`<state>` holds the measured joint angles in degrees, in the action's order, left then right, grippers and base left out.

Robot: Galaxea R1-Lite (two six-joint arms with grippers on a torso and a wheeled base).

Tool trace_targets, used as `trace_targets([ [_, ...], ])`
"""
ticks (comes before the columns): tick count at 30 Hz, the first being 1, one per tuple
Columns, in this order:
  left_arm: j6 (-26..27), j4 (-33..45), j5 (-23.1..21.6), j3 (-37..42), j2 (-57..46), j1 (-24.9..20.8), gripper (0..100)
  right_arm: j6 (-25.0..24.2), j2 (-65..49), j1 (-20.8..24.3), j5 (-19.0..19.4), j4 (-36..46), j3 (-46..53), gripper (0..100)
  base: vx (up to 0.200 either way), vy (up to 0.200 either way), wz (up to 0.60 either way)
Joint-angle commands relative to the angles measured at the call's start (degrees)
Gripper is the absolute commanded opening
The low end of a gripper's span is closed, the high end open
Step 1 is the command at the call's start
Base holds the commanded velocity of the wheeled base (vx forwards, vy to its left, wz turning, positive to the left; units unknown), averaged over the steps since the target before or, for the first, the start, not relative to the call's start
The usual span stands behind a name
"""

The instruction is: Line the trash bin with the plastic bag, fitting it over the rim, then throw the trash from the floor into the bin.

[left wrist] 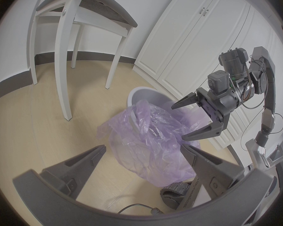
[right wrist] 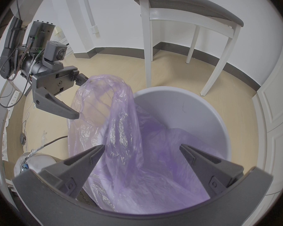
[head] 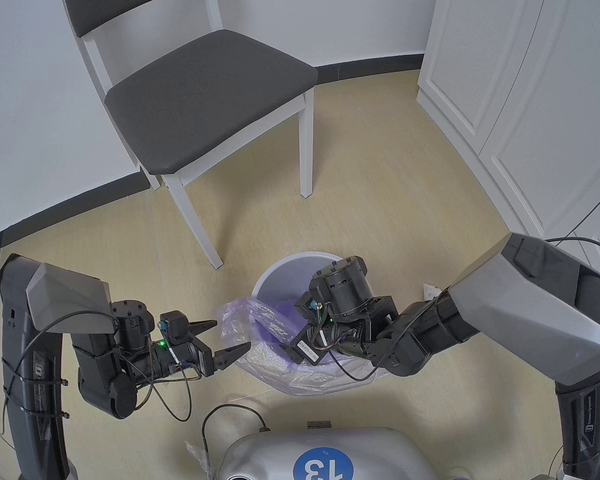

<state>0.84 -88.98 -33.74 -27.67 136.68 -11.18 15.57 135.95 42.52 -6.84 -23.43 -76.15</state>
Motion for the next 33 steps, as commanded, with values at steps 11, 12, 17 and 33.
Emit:
trace_targets([
  [11,0.13,-1.02,-0.01,-0.10,0.08,0.19,100,0.78,2.13,-0.95,0.34,1.02,-2.16,0,0.000,0.000,0.00],
  [12,0.04,-1.02,-0.01,-0.10,0.08,0.19,100,0.78,2.13,-0.95,0.34,1.11,-2.16,0,0.000,0.000,0.00],
  [17,0.13,-1.02,-0.01,-0.10,-0.27,0.63,100,1.13,0.81,-1.83,0.34,0.84,-2.24,0,0.000,0.000,0.00],
  [33,0.13,-1.02,-0.01,-0.98,-0.80,2.21,100,2.45,1.69,-6.31,0.25,9.81,-20.61,0,0.000,0.000,0.00],
])
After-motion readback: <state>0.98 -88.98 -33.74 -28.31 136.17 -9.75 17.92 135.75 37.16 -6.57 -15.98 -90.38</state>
